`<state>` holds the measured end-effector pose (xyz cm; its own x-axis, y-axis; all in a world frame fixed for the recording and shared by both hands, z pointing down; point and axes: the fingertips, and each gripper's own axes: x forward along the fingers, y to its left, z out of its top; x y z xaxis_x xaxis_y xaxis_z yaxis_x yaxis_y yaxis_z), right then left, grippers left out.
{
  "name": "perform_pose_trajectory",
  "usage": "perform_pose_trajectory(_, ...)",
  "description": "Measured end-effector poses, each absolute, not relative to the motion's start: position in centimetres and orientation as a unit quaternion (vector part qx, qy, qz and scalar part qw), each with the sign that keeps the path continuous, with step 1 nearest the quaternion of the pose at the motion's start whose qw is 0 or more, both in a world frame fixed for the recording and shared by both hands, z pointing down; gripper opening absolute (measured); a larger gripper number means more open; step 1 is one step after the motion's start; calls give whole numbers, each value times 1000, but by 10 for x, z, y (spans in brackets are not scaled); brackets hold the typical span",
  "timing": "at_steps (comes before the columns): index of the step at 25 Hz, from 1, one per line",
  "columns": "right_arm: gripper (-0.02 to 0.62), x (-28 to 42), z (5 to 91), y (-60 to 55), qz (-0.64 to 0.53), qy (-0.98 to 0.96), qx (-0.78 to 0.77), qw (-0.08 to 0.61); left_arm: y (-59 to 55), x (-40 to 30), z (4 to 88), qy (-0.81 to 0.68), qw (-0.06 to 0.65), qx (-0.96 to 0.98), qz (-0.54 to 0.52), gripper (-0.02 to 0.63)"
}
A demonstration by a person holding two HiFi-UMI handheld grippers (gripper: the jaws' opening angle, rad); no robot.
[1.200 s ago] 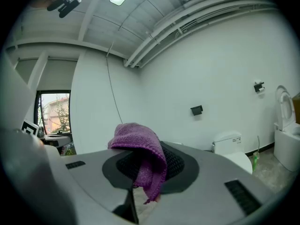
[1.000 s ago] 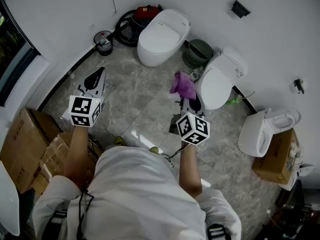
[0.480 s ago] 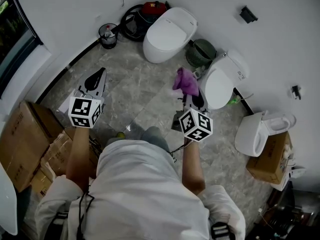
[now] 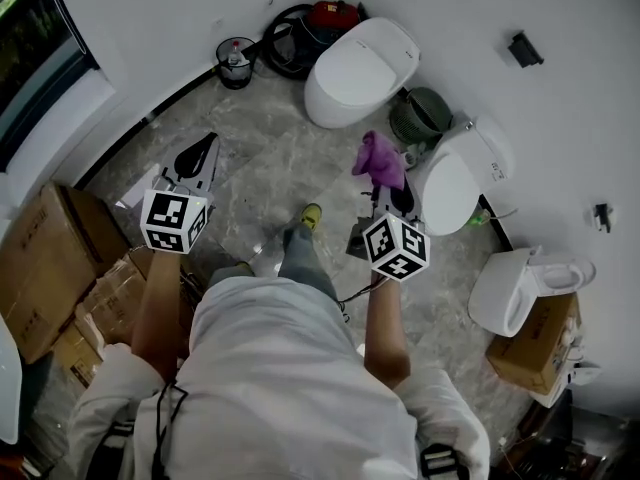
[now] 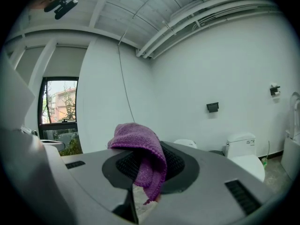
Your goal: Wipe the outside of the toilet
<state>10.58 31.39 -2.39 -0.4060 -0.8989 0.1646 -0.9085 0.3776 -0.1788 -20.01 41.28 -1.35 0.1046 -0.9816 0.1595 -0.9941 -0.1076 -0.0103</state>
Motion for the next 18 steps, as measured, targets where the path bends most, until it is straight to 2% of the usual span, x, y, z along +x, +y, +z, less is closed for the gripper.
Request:
perform_pose_trajectory(8,91,103,-1,246,130,-833,537,21,367,-209,16,-686,91,719,56,17)
perform_pose_trajectory(18,91,161,43,108,172,-819,546,28,236,-163,53,-685,125,711,94,17)
